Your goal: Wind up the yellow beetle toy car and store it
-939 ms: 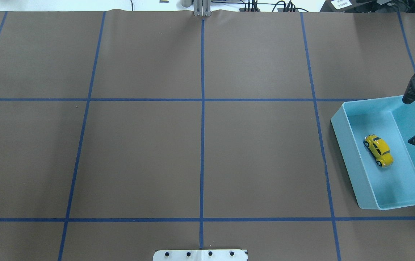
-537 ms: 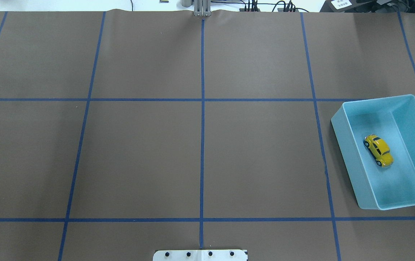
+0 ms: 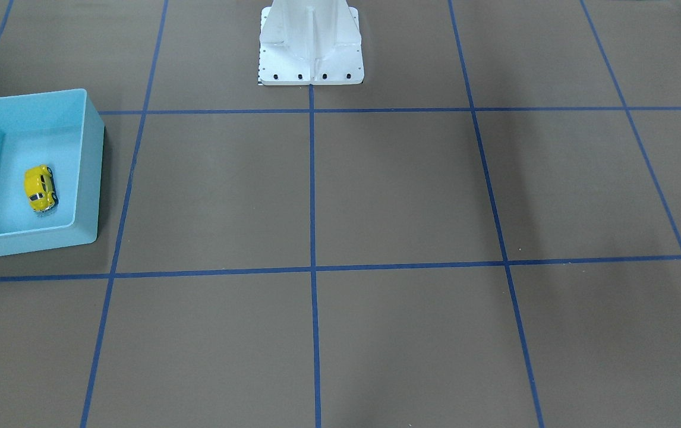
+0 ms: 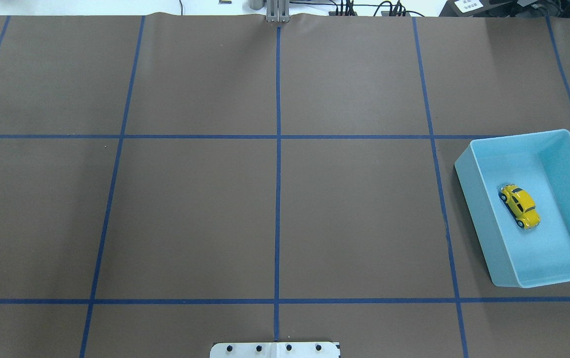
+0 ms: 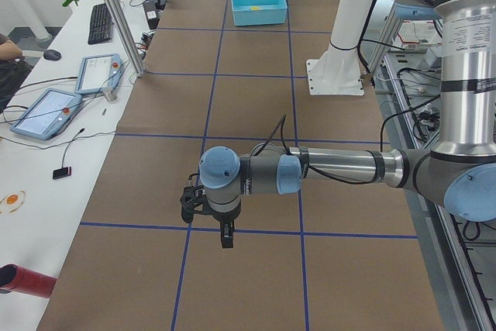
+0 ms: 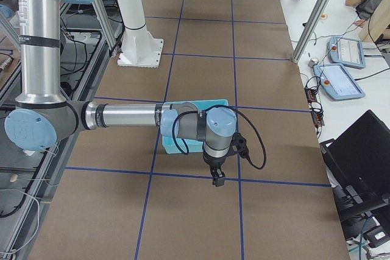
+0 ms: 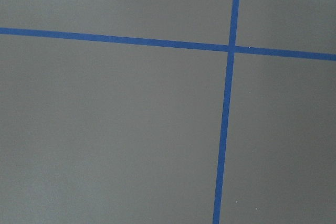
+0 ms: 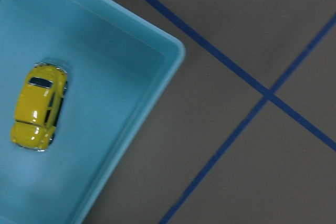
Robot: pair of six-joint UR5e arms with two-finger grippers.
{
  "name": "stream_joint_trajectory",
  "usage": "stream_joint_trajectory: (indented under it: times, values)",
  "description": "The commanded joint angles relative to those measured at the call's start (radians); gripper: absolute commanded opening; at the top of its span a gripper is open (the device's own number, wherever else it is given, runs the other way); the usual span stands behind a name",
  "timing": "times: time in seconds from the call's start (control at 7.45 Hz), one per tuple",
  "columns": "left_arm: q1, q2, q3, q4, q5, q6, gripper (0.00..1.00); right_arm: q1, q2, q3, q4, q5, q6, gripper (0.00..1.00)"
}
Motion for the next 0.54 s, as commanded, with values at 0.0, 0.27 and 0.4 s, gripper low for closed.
stream_joint_trajectory:
  times: [0.0,0.27,0.4]
  values:
    - [0.0,0.001,0.0,0.0,0.0,0.0,1.0,0.024,0.005,0.0,0.006,0.003,0.355,0.99]
    - [0.0,0.001,0.0,0.0,0.0,0.0,1.0,0.024,0.005,0.003,0.022,0.03,0.487,1.0]
    - [0.0,0.001,0.0,0.0,0.0,0.0,1.0,0.024,-0.011,-0.008,0.08,0.032,0.489,1.0]
